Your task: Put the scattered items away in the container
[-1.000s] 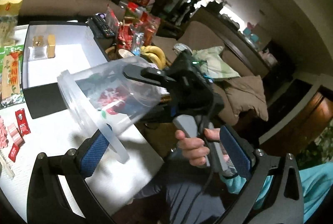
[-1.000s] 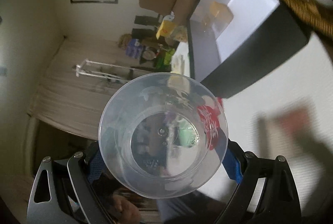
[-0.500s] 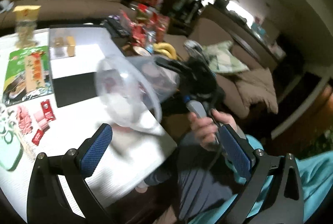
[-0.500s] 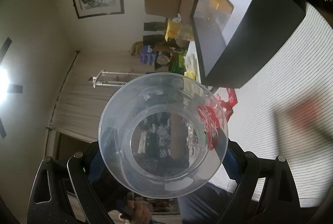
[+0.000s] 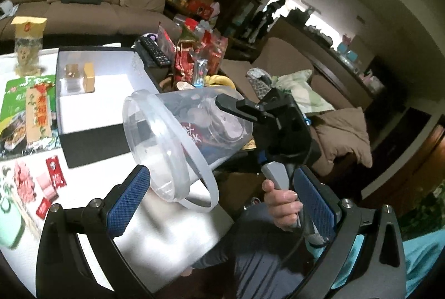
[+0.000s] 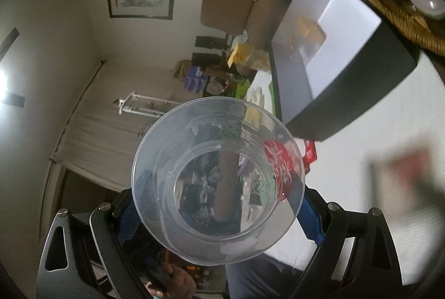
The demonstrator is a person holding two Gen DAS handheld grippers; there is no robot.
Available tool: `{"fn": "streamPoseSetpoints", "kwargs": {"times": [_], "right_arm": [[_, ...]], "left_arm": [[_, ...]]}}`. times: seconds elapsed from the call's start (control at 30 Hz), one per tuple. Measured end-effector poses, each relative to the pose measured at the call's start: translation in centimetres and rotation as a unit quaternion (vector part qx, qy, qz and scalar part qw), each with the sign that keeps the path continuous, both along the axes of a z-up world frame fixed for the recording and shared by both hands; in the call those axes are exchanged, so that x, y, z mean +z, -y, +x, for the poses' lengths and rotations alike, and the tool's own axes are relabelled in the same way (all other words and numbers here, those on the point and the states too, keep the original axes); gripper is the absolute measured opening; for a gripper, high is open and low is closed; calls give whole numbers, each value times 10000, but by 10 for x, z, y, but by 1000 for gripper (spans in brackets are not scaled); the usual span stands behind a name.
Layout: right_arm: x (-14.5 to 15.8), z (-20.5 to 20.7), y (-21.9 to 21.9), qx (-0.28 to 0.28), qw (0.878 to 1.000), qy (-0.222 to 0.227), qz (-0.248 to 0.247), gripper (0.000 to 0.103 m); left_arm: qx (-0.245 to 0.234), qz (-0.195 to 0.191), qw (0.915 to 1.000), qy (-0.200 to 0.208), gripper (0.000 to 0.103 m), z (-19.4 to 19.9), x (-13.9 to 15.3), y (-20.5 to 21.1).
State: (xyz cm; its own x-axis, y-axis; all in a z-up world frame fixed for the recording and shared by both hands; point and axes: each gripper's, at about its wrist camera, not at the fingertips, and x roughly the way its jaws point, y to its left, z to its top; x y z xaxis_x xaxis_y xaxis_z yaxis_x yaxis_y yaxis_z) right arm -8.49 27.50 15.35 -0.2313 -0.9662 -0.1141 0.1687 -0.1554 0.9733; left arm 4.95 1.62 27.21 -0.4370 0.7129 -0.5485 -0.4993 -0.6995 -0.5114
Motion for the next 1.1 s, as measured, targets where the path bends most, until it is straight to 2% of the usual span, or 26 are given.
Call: {"fn": "streamPoseSetpoints", "kwargs": {"times": [0.17,0.2,0.27,0.33,0.4,0.43,0.5,0.6,0.67,0.7,0.77,0.83,0.9,0.93,1.0,1.03,1.1], "right_arm": [[15,-18,-2,-197,9995,-142,176,95],[19,-20,-4,-280,9988,-244,312,95],[32,-22,-9,-518,9928,-608,887,95],[45,-15,-11,-791,9769,-1069,1674,95],[53,-3,-7,-1004,9505,-1567,2489,94],[55,5,-2,-1093,9316,-1822,2949,94],[50,22,14,-1164,8853,-2290,3877,94],[23,46,55,-1004,8032,-2861,5127,94],[0,60,79,-872,7506,-3152,5741,94],[-14,68,93,-798,7202,-3322,6038,94],[-44,85,124,-599,6503,-3685,6615,94],[-69,98,149,-468,5894,-4038,6982,94],[-91,115,175,-358,5144,-4438,7329,94],[-102,123,187,-270,4854,-4603,7428,94],[-120,135,204,-154,4487,-4814,7528,94],[-129,140,211,-65,4380,-4873,7554,95],[-141,150,222,29,4264,-4939,7578,96]], "left_arm": [[111,-107,9999,35,103,-21,2,-7],[176,-101,9998,54,103,-23,0,-4],[299,-28,9995,105,103,-24,-5,5],[435,145,9987,220,103,-23,-13,20],[564,311,9972,377,103,-21,-27,36],[628,353,9964,450,103,-21,-34,43],[806,403,9933,723,103,-21,-56,57],[1047,528,9870,1101,103,-20,-86,73],[1216,629,9823,1278,103,-15,-102,85],[1289,650,9806,1327,103,-12,-107,90],[1420,660,9775,1412,103,-6,-116,100],[1510,684,9755,1449,103,-1,-122,112],[1629,729,9732,1450,103,6,-125,124],[1682,763,9721,1447,103,9,-126,129],[1804,839,9692,1449,103,15,-129,141],[1837,847,9685,1451,103,16,-130,147],[1921,834,9668,1463,103,22,-135,156]]}}
